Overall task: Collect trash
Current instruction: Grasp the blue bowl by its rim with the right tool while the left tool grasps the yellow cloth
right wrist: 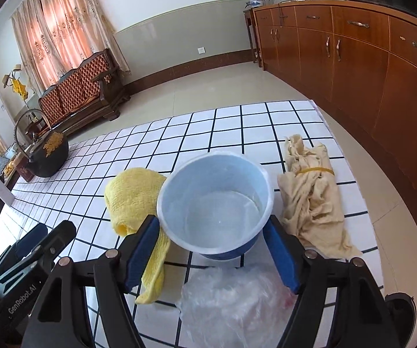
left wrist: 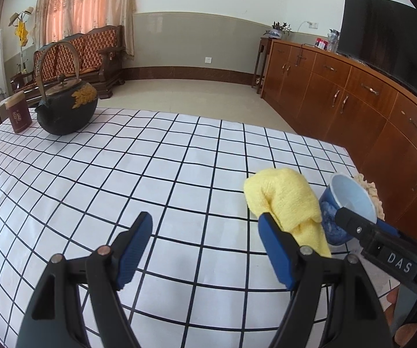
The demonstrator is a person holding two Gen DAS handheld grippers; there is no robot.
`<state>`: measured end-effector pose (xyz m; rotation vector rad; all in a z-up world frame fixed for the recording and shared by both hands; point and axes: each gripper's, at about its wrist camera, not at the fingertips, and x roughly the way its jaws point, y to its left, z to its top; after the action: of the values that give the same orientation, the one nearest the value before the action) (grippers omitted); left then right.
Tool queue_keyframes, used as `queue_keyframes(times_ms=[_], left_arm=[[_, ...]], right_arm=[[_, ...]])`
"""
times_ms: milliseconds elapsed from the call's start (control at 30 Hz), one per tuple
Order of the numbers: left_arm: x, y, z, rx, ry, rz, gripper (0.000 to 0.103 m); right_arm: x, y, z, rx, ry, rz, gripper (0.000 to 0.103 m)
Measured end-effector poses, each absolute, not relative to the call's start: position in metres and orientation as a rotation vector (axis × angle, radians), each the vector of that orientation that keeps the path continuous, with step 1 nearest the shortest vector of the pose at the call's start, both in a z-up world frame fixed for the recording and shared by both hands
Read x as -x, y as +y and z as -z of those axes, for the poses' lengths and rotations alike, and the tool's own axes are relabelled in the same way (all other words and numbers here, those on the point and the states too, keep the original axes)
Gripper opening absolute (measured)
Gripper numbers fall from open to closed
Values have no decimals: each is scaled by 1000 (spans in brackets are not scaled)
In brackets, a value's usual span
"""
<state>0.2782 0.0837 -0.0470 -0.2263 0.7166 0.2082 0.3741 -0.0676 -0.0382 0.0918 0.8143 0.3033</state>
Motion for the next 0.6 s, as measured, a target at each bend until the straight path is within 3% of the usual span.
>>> queue_keyframes(times_ms=[600], left_arm=[[-286,76,46,228,714,-191,77]], right_arm=[[-386,-63,47,-58,830,-290,76]])
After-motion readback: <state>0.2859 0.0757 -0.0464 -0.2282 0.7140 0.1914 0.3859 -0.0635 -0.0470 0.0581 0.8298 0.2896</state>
